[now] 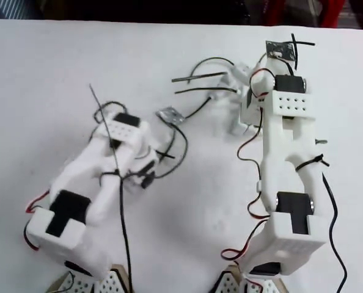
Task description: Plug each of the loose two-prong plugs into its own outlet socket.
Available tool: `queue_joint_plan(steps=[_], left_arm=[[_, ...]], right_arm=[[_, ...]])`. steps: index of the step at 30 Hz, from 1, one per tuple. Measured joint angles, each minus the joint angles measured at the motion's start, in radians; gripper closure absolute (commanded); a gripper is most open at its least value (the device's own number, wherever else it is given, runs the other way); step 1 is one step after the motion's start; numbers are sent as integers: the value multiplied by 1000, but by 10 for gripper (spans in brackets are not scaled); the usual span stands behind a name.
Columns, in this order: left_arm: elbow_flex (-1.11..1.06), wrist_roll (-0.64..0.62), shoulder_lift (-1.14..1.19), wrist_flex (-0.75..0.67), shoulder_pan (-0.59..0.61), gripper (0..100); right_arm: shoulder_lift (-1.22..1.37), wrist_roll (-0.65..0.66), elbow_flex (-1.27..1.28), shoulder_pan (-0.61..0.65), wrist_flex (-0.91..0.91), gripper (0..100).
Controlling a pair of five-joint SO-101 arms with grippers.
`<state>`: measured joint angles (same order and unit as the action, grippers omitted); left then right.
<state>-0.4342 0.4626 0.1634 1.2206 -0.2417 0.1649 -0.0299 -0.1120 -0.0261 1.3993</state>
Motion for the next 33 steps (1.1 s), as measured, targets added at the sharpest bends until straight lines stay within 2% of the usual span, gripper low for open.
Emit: queue_joint_plan(steps=[4, 11, 17, 22, 27, 33], left_arm=[[-40, -3, -8, -44, -68, 902], [-41, -3, -9, -48, -77, 825], [-40, -3, -9, -44, -83, 819], [-41, -3, -9, -38, -137, 797], [-54, -54, -3, -32, -143, 736], [-2, -112, -3, 44, -133, 736]], right_arm=[[0, 0, 0, 0, 0, 979], [0, 0, 0, 3, 0, 979], [0, 0, 0, 3, 0, 979], [0, 0, 0, 3, 0, 979], [0, 0, 0, 5, 0, 978], [0, 0, 0, 5, 0, 977]])
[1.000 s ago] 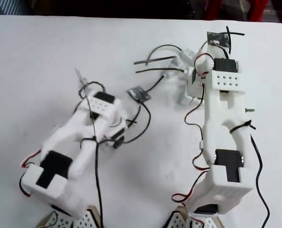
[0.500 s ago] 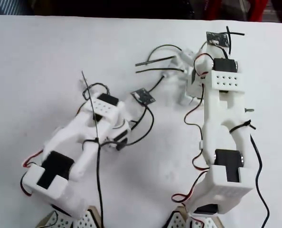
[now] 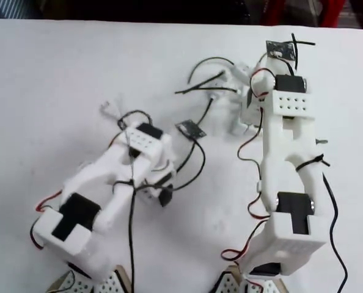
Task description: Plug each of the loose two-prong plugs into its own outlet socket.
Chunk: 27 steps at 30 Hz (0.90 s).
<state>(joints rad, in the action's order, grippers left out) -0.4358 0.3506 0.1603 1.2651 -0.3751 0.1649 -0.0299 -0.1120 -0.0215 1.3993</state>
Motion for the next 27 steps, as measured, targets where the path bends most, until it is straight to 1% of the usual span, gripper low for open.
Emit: queue_joint_plan(steps=[5, 7, 9, 13, 15, 18, 22, 27], left_arm=[[87, -2, 0, 98, 8, 748], [104, -2, 0, 118, 8, 763], [106, -2, -20, 127, 8, 758], [78, -2, -178, 132, 12, 747], [48, 0, -279, 133, 35, 748], [3, 0, -437, 137, 114, 748], [-44, 0, -618, 133, 270, 749], [-175, 0, -764, 40, 489, 748]], right_arm=[[0, 0, 0, -3, 0, 976], [0, 0, 0, -2, 0, 975], [0, 0, 0, -2, 0, 975], [0, 0, 0, -2, 0, 975], [0, 0, 0, -2, 0, 975], [0, 0, 0, -2, 0, 974], [0, 0, 0, 8, 0, 974], [0, 0, 0, 100, 17, 978]])
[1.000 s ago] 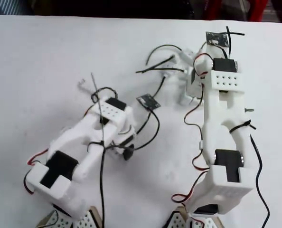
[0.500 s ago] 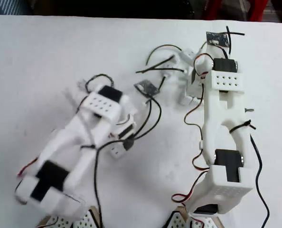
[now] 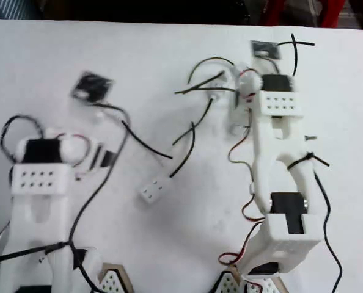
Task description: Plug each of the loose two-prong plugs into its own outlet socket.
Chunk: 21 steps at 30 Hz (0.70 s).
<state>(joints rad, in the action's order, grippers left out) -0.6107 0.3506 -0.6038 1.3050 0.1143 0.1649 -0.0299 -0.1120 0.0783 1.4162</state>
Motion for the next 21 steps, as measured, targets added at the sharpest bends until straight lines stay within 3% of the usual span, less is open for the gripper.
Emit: queue_joint_plan(steps=[7, 12, 21], left_arm=[[-236, 2, -55, -196, 219, 748], [-390, 2, -55, -342, 305, 748], [-555, 2, -55, -535, 318, 748]], right_arm=[[0, 0, 0, 222, 17, 978], [28, -6, 0, 384, 3, 978], [155, -420, 0, 583, -114, 973]])
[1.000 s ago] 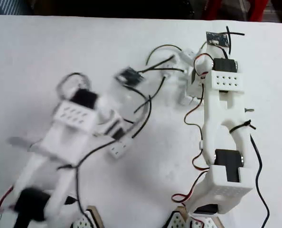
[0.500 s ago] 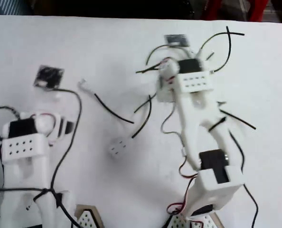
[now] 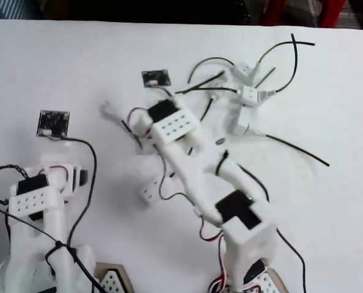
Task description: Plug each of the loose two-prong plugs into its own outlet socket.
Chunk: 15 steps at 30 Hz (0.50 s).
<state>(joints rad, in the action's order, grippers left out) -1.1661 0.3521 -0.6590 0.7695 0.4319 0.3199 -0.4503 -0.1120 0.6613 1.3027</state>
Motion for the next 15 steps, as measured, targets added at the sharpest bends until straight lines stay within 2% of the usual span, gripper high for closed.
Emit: queue_joint_plan(steps=[2, 7, 15], left_arm=[[-2, 0, 0, -6, 2, 748], [-9, 0, -2, -9, 3, 748], [-9, 0, -2, -9, 2, 748]], right_arm=[[28, -52, 0, 23, -46, 949], [69, -158, 0, 32, -114, 791], [98, -276, 0, 46, -120, 806]])
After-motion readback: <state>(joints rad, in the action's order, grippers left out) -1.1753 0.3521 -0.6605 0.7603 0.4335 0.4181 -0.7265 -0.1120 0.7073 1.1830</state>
